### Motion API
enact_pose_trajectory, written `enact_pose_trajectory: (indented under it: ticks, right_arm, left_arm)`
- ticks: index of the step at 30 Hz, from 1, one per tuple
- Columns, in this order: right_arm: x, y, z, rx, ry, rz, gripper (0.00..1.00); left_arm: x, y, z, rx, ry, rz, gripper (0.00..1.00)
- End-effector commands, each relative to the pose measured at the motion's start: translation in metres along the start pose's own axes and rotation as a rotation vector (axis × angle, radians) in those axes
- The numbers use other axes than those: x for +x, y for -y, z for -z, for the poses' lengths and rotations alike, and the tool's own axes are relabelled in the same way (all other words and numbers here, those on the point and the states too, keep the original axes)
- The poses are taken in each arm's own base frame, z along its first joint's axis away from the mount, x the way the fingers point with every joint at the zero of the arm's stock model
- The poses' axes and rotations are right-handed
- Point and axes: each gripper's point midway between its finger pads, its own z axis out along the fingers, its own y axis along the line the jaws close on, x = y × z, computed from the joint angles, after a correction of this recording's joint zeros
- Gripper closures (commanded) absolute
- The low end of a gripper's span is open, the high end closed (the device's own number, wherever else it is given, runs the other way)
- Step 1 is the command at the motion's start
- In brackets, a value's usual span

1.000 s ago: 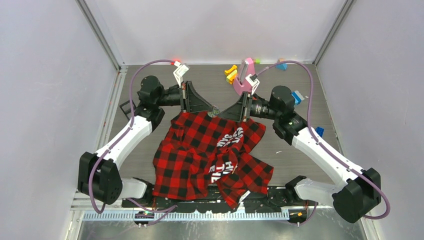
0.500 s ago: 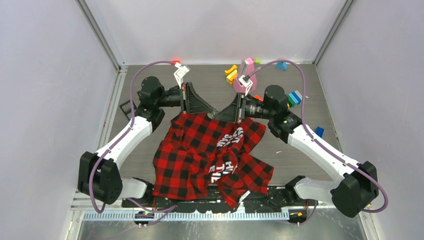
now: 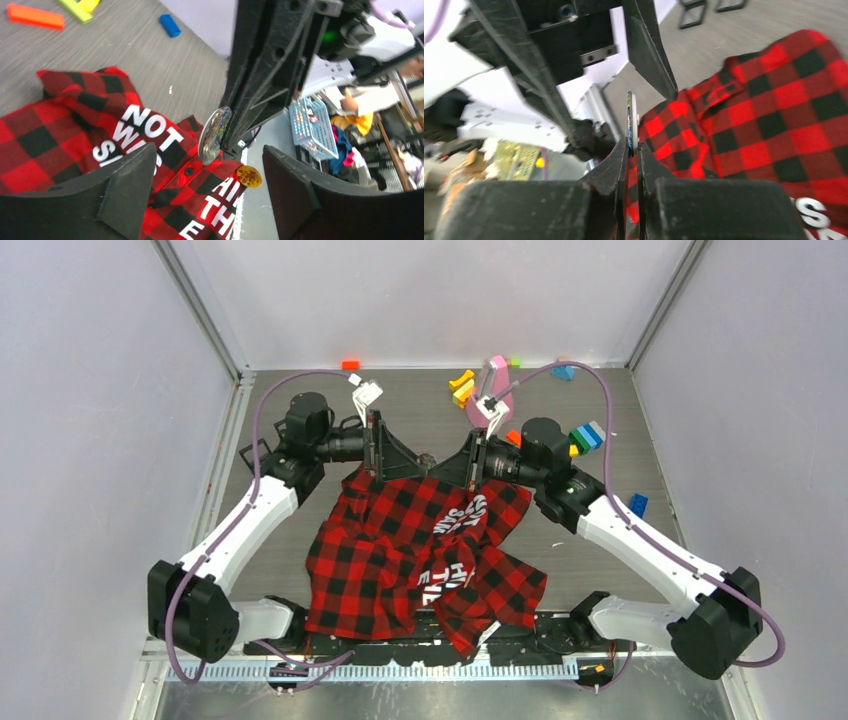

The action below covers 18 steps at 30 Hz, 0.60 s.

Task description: Pin the brooch onto the clothing

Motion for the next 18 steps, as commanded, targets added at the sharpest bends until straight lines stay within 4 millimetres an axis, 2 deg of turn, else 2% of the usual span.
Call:
enact_pose_trajectory:
  ticks: [1,2,4,8,9,12,13,15,18]
  right_arm:
    - [-0.02,0.013,0.012,0.223,0.103,0.235,0.99]
    - [-0.02,0.024,0.015,0.291,0.117,0.25,0.99]
    - [-0.02,0.031,0.019,0.359,0.134,0.3,0.99]
    - [-0.024,0.038,0.022,0.502,0.163,0.405,0.99]
    - [-0.02,0.034,0.019,0.504,0.15,0.442,0.99]
    - [-0.026,0.034,0.019,0.581,0.168,0.525,0.99]
    - [-0.021,0.033,0.014,0.587,0.151,0.546,0.99]
    - [-0.026,0.033,0.012,0.643,0.151,0.597,0.99]
    - [-0.022,0.029,0.002,0.66,0.118,0.679,0.99]
  left_arm:
    - [-0.016,-0.011,0.017,-0.249,0.05,-0.08,0.13]
    - [-0.024,-0.017,0.022,-0.328,0.088,-0.036,0.11]
    - [-0.038,-0.025,0.03,-0.453,0.154,0.115,0.07]
    - [-0.047,-0.021,0.025,-0.45,0.224,0.329,0.07]
    - [-0.047,-0.024,0.025,-0.457,0.235,0.347,0.07]
    - [-0.039,-0.035,0.026,-0.497,0.245,0.398,0.07]
    - [-0.034,-0.037,0.025,-0.5,0.24,0.421,0.07]
    - [-0.028,-0.039,0.022,-0.498,0.226,0.442,0.02]
    - [-0.021,-0.041,0.015,-0.494,0.203,0.462,0.02]
